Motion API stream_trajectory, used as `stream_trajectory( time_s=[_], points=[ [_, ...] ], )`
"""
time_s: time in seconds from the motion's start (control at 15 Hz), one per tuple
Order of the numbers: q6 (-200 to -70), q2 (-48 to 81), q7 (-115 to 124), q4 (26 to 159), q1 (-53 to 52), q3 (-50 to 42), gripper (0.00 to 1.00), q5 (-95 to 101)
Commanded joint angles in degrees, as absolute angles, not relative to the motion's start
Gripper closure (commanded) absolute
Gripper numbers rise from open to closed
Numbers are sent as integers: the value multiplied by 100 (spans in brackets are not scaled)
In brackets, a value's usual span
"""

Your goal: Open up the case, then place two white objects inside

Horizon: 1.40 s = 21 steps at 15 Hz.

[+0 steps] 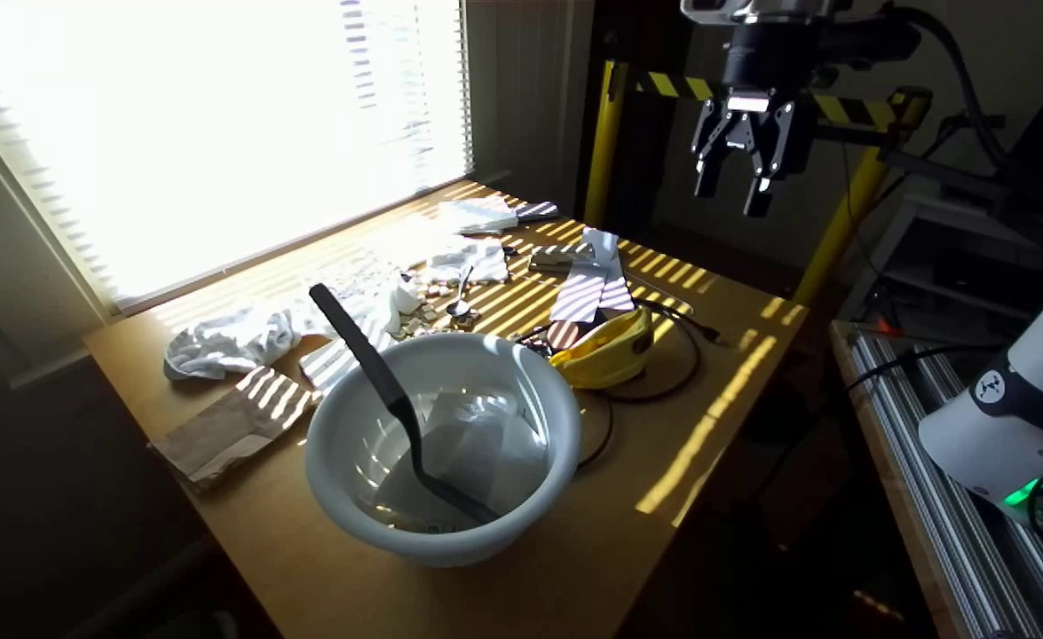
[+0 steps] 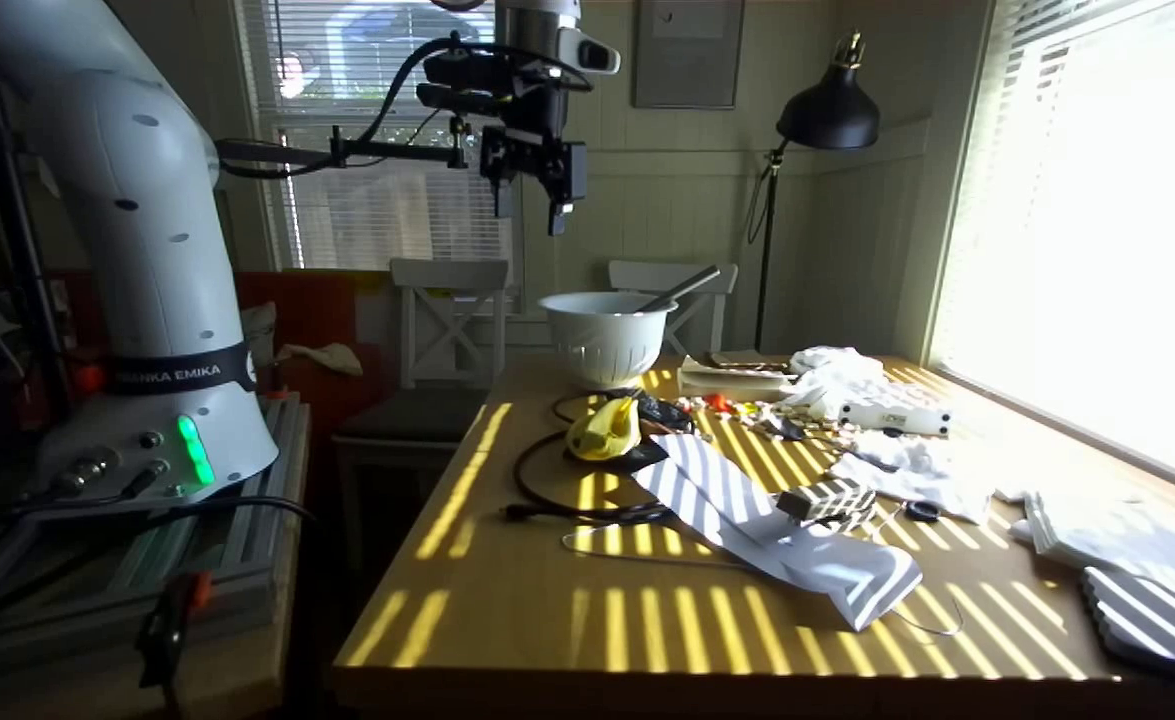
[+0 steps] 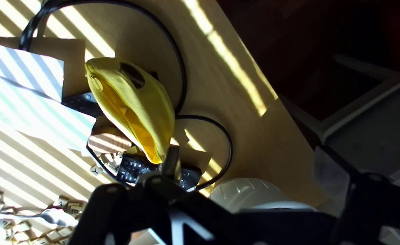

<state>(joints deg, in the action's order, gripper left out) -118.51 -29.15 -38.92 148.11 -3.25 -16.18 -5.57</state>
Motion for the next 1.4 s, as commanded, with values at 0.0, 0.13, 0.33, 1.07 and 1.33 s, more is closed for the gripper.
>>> stream_trajectory(
  time_s=[0.0,0.13,0.33,1.07,1.33],
  points=[
    [-12294,-2048,-4588,14882,-448,-1750,0,-1057],
    [-12433,-1425,-4813,14766,-384,-1708,0,-1184],
    [-12511,-541,-4735,14493,-198,-1585,0,-1357],
    [-12735,-18,-4488,14369,189,-1184,0,-1161],
    [-13450,402,-4807,14165,376,-1002,0,-1819]
  ],
)
